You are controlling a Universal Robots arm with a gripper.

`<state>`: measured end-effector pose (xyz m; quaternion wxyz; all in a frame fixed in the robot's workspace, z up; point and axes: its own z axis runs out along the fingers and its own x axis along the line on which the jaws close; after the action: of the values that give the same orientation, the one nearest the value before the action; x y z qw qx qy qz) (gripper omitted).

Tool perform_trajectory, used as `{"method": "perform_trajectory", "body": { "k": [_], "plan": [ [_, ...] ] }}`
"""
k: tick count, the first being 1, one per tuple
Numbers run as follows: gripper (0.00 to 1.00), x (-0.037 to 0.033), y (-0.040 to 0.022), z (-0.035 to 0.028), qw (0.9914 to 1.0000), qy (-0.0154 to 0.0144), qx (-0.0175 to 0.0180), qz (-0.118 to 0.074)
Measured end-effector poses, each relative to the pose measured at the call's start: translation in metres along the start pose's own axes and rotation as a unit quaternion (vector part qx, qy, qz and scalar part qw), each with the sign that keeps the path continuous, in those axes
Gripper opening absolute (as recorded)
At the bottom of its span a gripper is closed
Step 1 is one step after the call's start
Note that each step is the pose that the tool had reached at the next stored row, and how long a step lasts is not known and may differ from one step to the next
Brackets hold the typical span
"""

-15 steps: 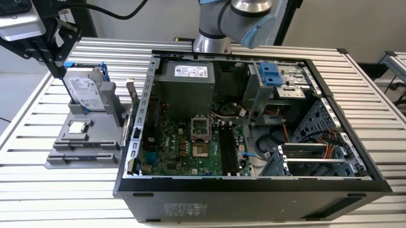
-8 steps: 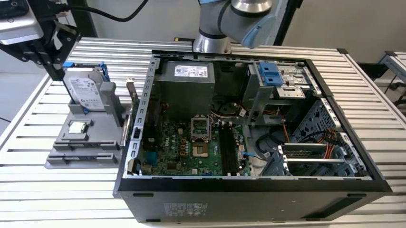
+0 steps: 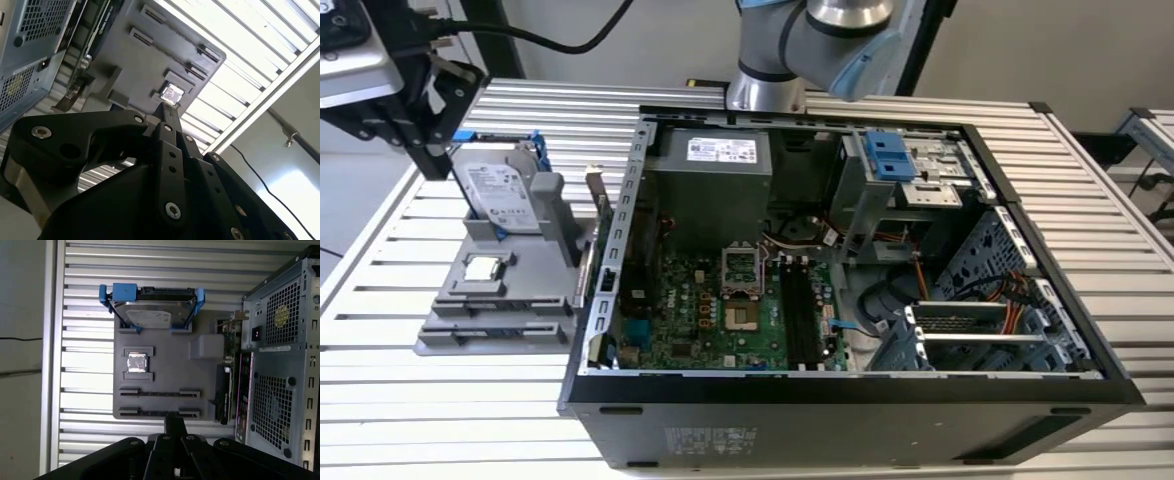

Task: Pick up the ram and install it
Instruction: 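Pick up the ram and move it above insertion slot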

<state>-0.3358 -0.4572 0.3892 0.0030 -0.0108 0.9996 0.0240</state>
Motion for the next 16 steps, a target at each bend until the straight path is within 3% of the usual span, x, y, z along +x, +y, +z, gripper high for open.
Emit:
{"method": "perform_trajectory", "body": {
  "k": [10,16],
  "plan": [
    [0.00,0.0003,-0.0140,0.0005,1.00000,0.0008,0.0000,0.000],
    [0.00,0.0004,-0.0154,0.0006,1.00000,0.0008,0.0000,0.000]
  ]
}}
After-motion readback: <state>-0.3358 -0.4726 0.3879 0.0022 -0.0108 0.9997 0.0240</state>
